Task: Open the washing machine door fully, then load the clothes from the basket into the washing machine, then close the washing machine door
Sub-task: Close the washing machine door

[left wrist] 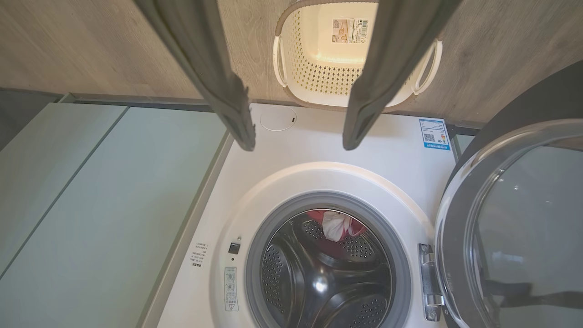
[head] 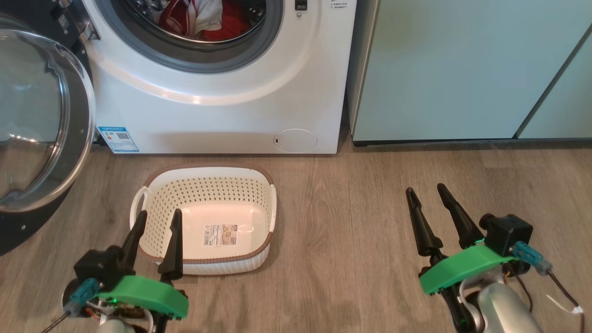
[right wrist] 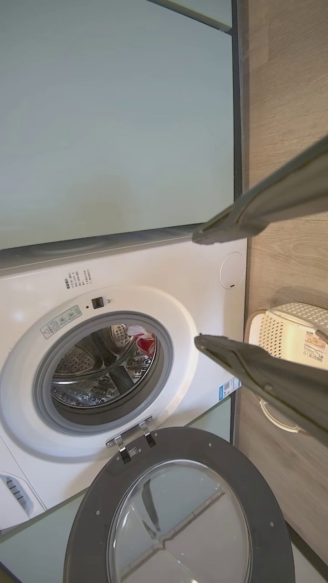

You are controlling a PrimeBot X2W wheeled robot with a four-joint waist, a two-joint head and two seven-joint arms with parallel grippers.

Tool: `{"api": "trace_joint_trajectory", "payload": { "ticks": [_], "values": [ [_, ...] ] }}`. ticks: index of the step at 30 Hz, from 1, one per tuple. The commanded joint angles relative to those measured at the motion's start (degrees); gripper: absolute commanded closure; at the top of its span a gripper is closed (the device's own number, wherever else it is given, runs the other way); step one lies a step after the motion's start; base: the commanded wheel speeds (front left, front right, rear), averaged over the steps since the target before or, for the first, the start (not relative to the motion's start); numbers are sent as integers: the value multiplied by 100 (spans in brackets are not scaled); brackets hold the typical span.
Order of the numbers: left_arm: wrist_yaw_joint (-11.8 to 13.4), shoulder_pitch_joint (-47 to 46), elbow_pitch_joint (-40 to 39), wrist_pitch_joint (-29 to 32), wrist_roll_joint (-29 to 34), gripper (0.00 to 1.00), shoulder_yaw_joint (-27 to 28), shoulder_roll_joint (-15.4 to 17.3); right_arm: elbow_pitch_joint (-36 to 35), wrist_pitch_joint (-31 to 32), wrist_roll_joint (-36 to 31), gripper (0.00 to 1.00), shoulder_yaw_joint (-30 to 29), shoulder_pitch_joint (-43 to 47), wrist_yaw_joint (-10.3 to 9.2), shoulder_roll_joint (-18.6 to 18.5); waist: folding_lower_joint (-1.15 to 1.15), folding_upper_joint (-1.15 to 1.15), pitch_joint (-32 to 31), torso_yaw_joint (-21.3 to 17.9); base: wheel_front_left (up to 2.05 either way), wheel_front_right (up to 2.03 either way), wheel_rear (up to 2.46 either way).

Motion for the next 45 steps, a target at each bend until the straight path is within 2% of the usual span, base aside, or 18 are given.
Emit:
{"api": "trace_joint_trajectory", "payload": {
  "ticks": [1,8,15,25,38,45],
  "values": [
    [4,-255,-205,-55,9,0,166,24,-162,-37,-17,0,108,-196,0,3,0,0,-3,3,0,0,0],
    [-4,-266,-180,-55,12,0,122,24,-176,-37,-19,0,79,-171,0,3,0,0,21,70,0,0,0],
    [2,-300,-96,-55,-65,0,37,24,-211,-37,-39,0,106,-150,0,3,0,0,140,394,0,0,0],
    [4,-400,21,-55,-89,0,-69,24,-249,-37,-88,0,218,-144,0,3,0,0,270,1430,0,0,0],
    [-26,-145,5,-55,253,0,153,24,-319,-37,340,0,535,12,0,3,0,0,-220,3000,0,0,0],
    [82,45,-350,-55,271,0,640,24,-250,-37,505,0,1167,-312,0,3,0,0,-105,3181,0,0,0]
  ]
}}
